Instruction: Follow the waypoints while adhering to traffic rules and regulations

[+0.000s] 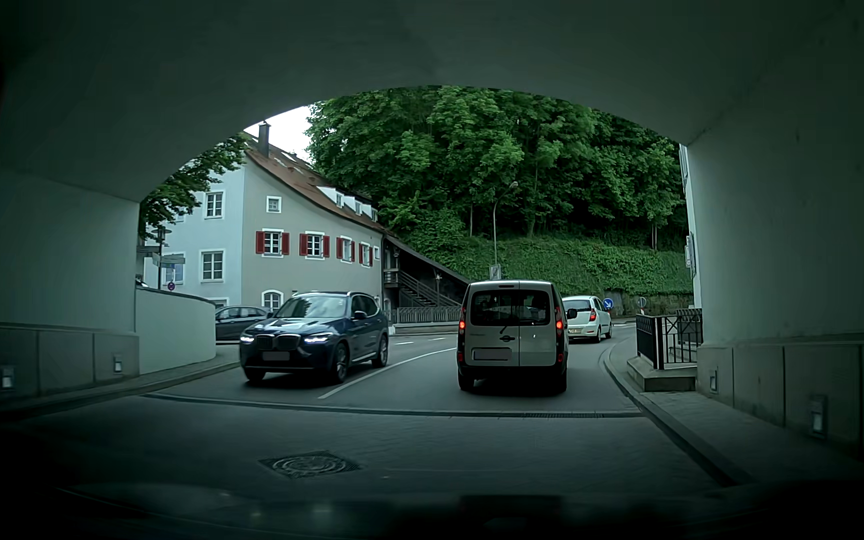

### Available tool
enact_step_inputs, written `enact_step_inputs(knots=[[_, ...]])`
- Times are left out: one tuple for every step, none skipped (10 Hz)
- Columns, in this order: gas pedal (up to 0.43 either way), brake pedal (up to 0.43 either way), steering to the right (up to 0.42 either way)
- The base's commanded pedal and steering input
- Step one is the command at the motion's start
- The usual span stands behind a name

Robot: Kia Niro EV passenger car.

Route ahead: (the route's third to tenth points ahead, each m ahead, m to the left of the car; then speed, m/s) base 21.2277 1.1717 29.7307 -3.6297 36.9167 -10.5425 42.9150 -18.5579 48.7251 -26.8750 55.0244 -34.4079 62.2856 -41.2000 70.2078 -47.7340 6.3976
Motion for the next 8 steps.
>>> enact_step_inputs(knots=[[0.197,0.000,0.062],[0.197,0.000,0.061],[0.189,0.000,0.061],[0.169,0.000,0.060],[0.138,0.000,0.056],[0.118,0.000,0.046],[0.118,0.000,0.036],[0.118,0.000,0.036]])
